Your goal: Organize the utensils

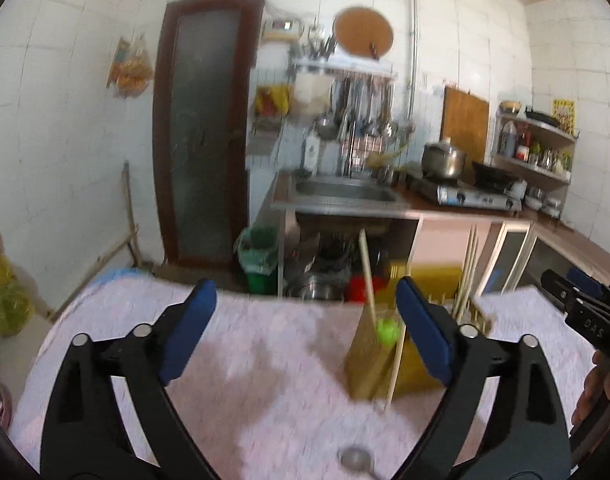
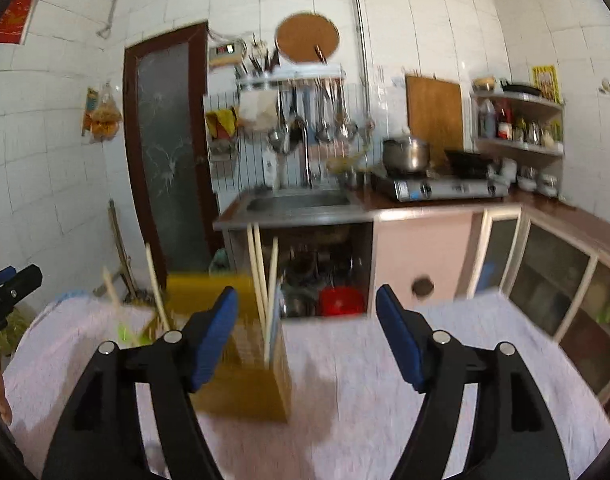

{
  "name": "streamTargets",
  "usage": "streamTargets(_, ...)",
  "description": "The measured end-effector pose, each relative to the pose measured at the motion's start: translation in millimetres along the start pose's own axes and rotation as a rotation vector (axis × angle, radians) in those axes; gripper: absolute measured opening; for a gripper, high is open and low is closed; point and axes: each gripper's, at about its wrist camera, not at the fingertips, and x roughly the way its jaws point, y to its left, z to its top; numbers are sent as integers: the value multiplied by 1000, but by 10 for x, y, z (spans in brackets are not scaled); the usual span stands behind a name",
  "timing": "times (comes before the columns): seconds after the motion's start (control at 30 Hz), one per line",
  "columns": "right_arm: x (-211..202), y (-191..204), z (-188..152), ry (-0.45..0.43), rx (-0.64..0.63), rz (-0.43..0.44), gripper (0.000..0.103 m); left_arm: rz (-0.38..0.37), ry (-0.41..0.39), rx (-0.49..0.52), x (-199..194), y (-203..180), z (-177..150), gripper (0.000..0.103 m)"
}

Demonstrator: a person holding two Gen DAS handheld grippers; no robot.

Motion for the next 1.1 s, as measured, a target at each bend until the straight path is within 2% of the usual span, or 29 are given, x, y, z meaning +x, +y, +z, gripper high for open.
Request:
streamTargets(0.17,71,81,-656,191,-11,19,70,47,136,8,66,27,-468,96)
streamTargets(0.3,143,231,-1095,319,-45,43,70,57,297,-20,248,98,-874,96)
streamTargets(0.4,169,376,-1289,378,-85,68,70,69,395,-46,391,133,-1132,96)
streamTargets(0.53,212,561,-1447,445,-124,98,67,91,468,-67,502,163,-1350,96)
streamTargets(0.67,246,695,-1623,504,-162,111,46,105,486,-63,519,126,-1443,96)
streamTargets(0.73,237,684,-1621,497,-158,114,39,109,491,-64,510,96,-1469,96)
streamTargets(0.8,221,667,-1609,500,-147,130,16,112,495,-72,513,62,-1455,96)
streamTargets(0.83,209,632,-1599,501,-141,132,12,114,497,-73,514,49,-1453,96)
streamTargets(0.87,207,611,-1603,501,-137,132,9,114,501,-72,525,18,-1459,96)
streamTargets(0.97,213,464,-1596,503,-107,139,8,104,508,-71,561,-79,-1470,96)
streamTargets(1.1,201,211,-1574,502,-90,106,7,79,539,-69,673,-238,-1499,96)
